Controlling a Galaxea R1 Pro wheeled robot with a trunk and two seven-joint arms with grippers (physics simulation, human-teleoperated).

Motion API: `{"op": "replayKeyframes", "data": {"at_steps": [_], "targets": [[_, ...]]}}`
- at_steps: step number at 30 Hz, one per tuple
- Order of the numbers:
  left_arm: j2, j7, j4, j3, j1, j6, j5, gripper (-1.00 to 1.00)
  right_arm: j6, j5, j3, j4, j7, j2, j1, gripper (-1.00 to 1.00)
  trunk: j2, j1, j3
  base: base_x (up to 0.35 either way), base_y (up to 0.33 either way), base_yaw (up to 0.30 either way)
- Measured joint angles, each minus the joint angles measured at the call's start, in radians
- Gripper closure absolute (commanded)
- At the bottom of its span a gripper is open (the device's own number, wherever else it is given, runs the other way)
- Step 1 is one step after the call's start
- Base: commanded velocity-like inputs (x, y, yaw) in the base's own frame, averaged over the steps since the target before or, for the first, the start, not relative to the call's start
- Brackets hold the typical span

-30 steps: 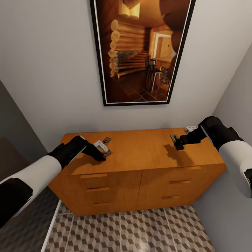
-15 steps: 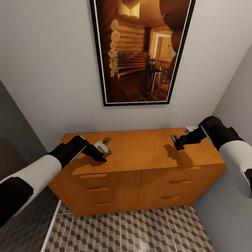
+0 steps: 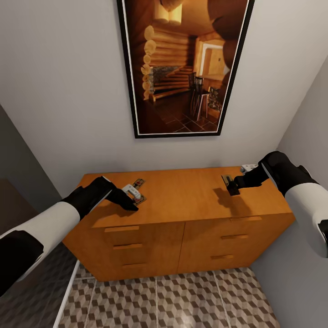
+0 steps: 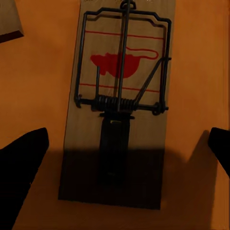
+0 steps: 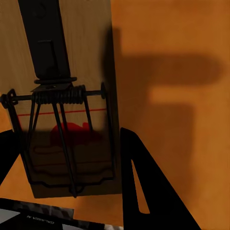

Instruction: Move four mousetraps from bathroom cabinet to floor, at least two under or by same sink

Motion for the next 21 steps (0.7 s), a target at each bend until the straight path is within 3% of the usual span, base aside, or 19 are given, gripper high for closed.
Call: {"op": "replayKeyframes", "data": {"at_steps": [21], "targets": [[0.003,-0.068,0.03,-0.002,-0.018,0.013,-0.015,1.0,0.0,0.0,0.0,0.0,0.0,0.001,0.0,1.0,0.0,0.0,0.0,0.0,0.0,0.0]]}}
